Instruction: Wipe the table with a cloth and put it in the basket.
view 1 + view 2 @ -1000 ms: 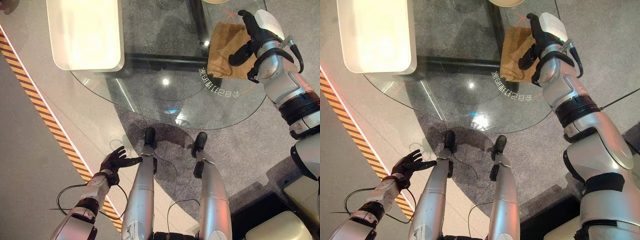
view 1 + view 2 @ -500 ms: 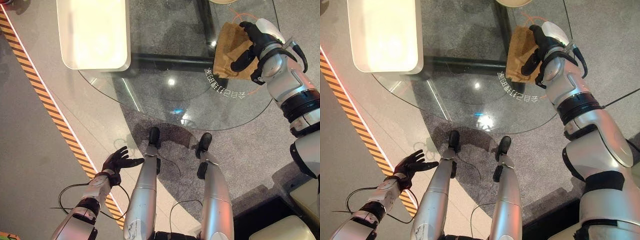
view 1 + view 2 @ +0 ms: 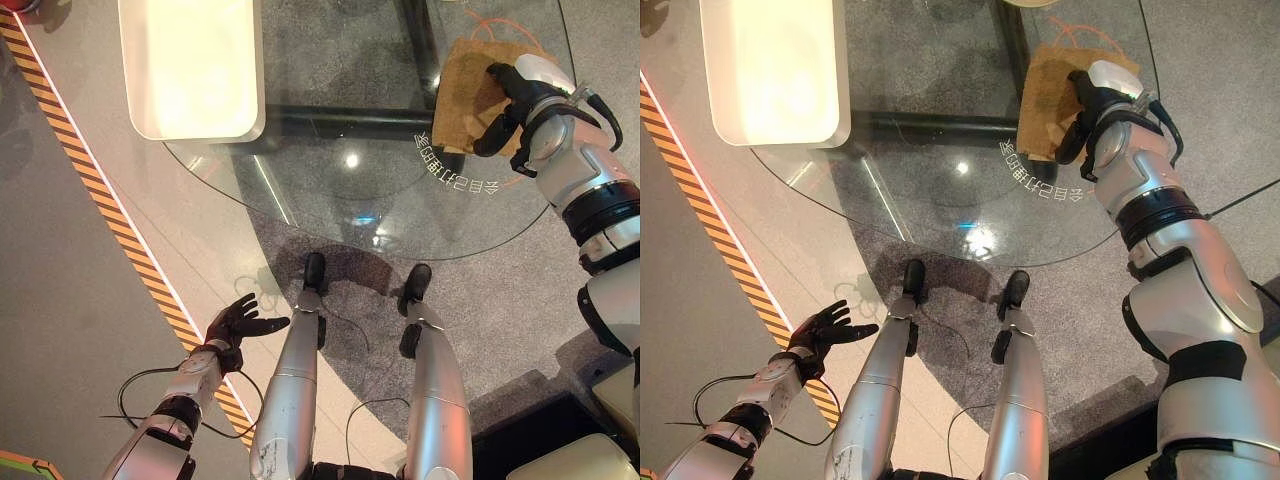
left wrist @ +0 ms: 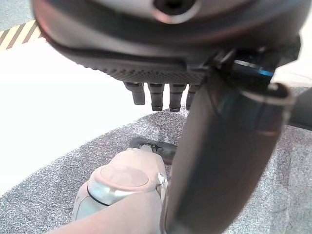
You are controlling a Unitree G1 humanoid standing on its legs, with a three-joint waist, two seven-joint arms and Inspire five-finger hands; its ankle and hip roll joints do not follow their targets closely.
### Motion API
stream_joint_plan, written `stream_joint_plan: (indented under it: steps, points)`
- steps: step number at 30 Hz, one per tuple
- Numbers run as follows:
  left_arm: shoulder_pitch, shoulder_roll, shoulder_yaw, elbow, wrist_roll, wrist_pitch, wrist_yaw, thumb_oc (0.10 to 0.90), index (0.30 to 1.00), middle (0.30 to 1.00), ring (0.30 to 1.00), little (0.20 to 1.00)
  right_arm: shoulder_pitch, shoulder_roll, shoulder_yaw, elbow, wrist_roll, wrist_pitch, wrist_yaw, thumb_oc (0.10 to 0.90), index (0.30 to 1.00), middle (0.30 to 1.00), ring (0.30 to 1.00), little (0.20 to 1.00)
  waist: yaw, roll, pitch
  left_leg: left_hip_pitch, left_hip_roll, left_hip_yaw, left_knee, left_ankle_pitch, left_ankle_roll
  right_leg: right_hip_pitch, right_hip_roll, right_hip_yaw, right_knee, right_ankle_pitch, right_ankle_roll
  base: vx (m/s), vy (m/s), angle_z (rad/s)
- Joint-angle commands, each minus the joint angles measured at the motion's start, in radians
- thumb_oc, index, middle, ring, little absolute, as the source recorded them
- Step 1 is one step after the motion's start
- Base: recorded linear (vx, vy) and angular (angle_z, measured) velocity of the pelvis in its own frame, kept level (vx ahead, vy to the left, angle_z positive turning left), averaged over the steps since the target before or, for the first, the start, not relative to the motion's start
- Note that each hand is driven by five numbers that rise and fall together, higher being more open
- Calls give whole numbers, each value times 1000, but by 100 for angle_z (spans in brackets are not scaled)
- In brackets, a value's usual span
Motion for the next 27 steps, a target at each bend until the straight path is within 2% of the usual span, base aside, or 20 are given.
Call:
stream_joint_plan:
  steps: [1,6,15,27]
  points:
    - [94,33,-29,-18,-2,0,1,800,900,900,900,900,-171,-95,63,-4,-65,3,-106,800,900,900,900,900,1,45,-22,-21,-22,12,-3,16,49,12,8,-52,32,-54,-13,0,0,0]
    - [93,34,-31,-19,-2,2,3,800,900,900,900,900,-188,-99,63,-8,-70,10,-183,800,900,900,900,900,2,47,-22,-25,-23,10,-3,17,49,7,8,-51,34,-53,-11,0,0,0]
    - [83,39,-37,-15,-6,8,-6,800,900,900,900,900,-204,-102,70,7,-80,18,-231,800,900,900,900,900,4,53,-22,-38,-27,4,1,16,50,-6,6,-51,35,-53,-11,0,0,0]
    - [75,44,-39,-16,-8,12,-29,800,900,900,900,900,-203,-87,80,64,-67,14,-144,800,900,900,900,900,16,75,-22,-57,-34,1,4,18,51,-28,-6,-54,39,-54,-12,2,-3,1]
